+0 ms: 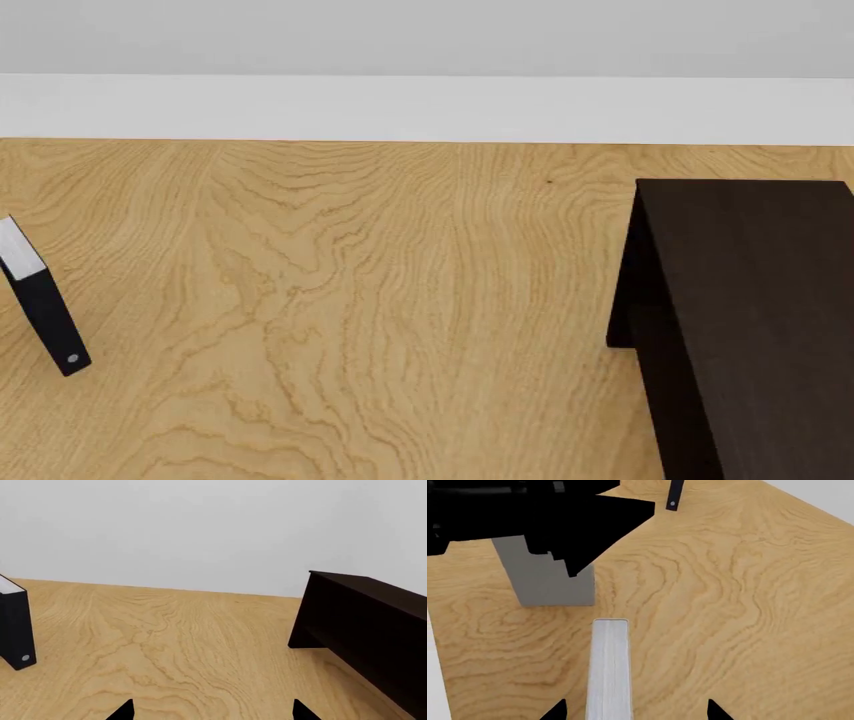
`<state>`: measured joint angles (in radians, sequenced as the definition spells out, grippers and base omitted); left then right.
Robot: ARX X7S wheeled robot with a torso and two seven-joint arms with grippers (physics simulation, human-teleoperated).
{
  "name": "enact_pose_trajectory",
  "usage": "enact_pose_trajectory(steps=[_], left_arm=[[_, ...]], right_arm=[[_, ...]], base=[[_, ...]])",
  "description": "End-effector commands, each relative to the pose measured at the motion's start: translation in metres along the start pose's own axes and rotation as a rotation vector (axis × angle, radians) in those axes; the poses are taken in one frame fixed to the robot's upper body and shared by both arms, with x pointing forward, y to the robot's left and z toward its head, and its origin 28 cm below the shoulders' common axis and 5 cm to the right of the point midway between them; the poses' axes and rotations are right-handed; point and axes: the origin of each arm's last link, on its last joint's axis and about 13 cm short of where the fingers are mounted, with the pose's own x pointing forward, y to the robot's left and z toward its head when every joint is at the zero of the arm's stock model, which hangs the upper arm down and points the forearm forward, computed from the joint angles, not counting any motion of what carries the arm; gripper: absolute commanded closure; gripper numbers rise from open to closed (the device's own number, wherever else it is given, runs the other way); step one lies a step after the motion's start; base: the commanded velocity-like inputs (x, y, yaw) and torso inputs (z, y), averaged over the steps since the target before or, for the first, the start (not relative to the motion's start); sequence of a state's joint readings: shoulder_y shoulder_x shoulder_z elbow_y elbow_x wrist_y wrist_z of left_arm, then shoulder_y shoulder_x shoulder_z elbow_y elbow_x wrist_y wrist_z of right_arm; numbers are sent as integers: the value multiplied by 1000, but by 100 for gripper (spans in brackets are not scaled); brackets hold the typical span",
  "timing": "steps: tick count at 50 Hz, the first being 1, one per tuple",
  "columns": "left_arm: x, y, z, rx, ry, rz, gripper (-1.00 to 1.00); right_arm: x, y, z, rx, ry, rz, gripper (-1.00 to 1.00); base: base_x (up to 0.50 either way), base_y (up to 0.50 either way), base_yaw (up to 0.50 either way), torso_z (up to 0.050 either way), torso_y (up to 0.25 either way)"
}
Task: Pick up the book on the right and place it on the cabinet shelf.
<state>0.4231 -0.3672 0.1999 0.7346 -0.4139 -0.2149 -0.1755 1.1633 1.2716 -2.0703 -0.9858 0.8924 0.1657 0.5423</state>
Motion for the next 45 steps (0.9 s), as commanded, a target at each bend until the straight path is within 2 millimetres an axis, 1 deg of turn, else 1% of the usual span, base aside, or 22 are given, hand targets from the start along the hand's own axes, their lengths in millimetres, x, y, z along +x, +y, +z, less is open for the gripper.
enact_pose_trajectory(steps=[1,23,34,45], left_arm=[[0,0,0,0,2,6,-100],[1,1,-2,-4,5,8,-100],[3,2,-5,-3,5,12,-100],[5,3,-6,0,5,10,-100]], right_arm=[[5,1,-6,4,26,21,-100],[18,-5,-12,3,66,42,-100],[27,-8,-16,3,92,71,-100],[29,-6,-22,6,109,90,-100]], base=[[0,0,0,0,0],[0,0,0,0,0],[0,0,0,0,0],[0,0,0,0,0]])
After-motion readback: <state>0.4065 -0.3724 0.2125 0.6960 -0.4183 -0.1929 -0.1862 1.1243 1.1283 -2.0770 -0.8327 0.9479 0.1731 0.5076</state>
